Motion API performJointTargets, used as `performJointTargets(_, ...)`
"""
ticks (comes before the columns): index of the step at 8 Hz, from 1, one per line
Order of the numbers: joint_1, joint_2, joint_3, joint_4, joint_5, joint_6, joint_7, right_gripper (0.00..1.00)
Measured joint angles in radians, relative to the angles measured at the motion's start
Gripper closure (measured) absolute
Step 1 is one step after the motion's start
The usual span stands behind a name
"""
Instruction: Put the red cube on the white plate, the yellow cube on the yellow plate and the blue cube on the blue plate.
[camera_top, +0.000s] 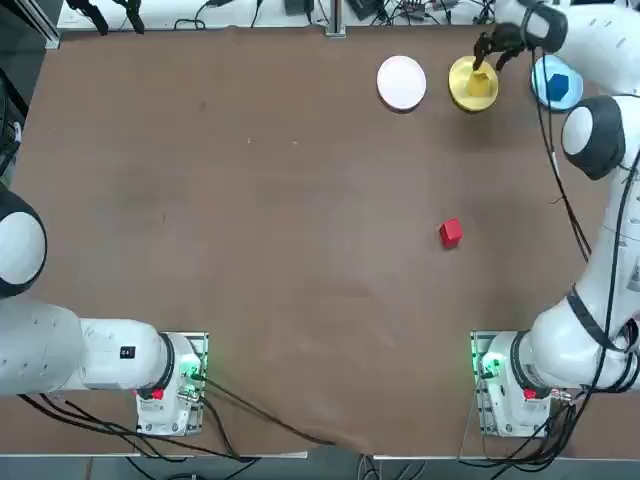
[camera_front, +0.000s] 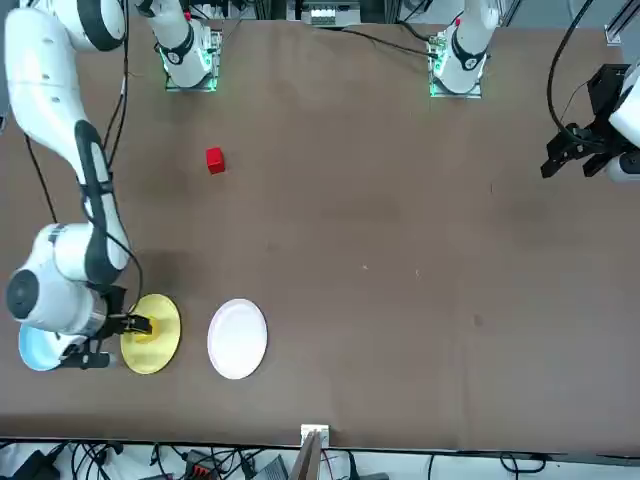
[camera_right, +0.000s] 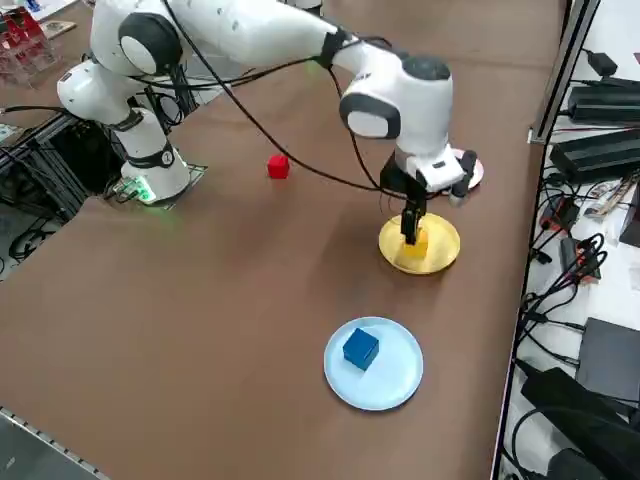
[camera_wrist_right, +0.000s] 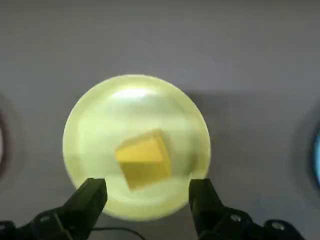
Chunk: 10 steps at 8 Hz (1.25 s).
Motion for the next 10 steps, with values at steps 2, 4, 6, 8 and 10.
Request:
performJointTargets(2,0.006,-0.125,0.008,0.011,0.001,-0.136,0.0,0.0)
performJointTargets(4,0.051,-0.255,0.014,0.011,0.002,-0.288,0.02,0.0)
performJointTargets(6,0.067,-0.349,0.016,0.007,0.016,-0.403,0.018,0.0)
performJointTargets(8,0.067,-0.396,0.021,-0.013,0.057,-0.473,-0.009,0.0)
performJointTargets(10,0.065,-0.474,0.023,-0.139,0.071,-0.483,-0.027,0.0)
